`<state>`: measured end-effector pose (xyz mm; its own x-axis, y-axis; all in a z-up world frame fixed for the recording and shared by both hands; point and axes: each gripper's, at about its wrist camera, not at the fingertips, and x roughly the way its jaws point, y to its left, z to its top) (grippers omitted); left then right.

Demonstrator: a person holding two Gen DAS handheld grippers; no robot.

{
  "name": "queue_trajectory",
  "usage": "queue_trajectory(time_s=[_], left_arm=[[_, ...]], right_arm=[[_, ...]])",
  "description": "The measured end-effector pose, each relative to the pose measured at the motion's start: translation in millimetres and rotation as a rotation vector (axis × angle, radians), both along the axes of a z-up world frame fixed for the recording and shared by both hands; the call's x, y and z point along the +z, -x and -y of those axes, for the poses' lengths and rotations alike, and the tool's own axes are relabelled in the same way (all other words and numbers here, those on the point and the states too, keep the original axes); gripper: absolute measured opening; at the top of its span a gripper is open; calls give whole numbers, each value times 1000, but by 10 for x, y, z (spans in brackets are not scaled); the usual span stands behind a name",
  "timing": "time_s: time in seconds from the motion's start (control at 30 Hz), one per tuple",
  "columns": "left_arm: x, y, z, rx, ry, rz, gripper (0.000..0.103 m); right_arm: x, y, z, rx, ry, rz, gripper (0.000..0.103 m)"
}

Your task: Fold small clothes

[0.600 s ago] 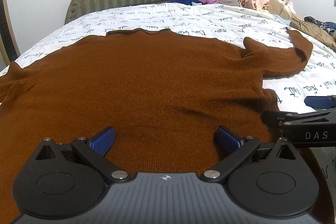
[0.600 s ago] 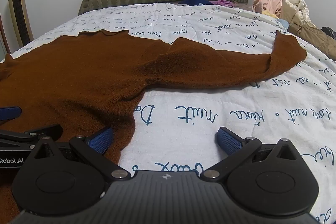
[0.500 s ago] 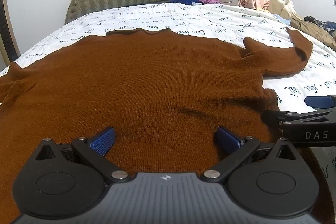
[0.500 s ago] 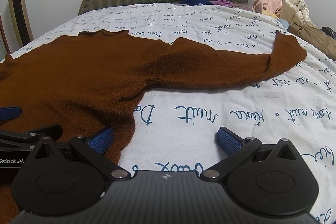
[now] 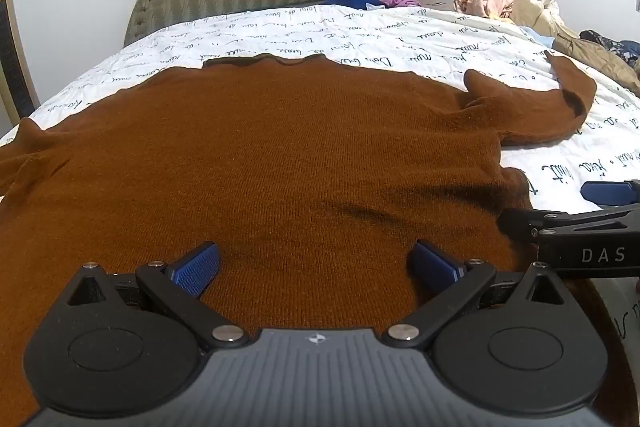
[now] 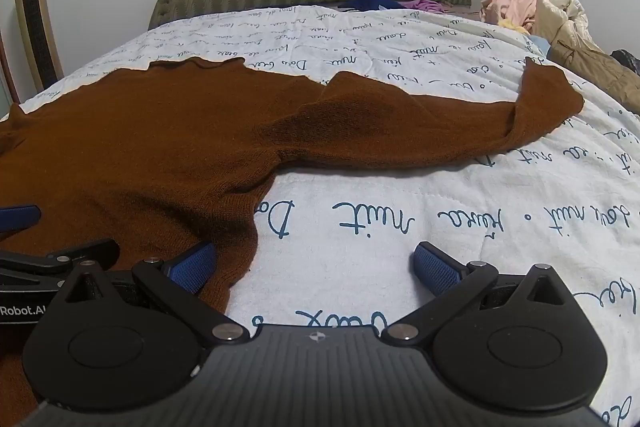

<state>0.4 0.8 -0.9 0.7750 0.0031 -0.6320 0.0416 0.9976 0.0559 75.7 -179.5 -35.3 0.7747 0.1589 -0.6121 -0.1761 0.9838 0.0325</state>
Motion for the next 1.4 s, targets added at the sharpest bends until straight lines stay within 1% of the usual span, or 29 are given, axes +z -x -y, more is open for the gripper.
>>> queue_trajectory(time_s=[0.5,0.83,1.07,1.27,1.4], left_arm=[[-3,-7,7,-2,-1,-2,103],[-6,-3,-36,-12,9,-7,103],[-5,-10,-42,-21,8,-7,103],[-14,8,-39,-27,8,-5,103],[-3,14,-58,-34,15,-7,103]], right_arm=[[2,1,-25,-2,6,-2,103],[28,19,68,-8,-42,-5,103],[45,62,53,-12,-37,2,103],[83,113,139,-16,-76,6,103],[128,142,188,-17,-83,8,103]])
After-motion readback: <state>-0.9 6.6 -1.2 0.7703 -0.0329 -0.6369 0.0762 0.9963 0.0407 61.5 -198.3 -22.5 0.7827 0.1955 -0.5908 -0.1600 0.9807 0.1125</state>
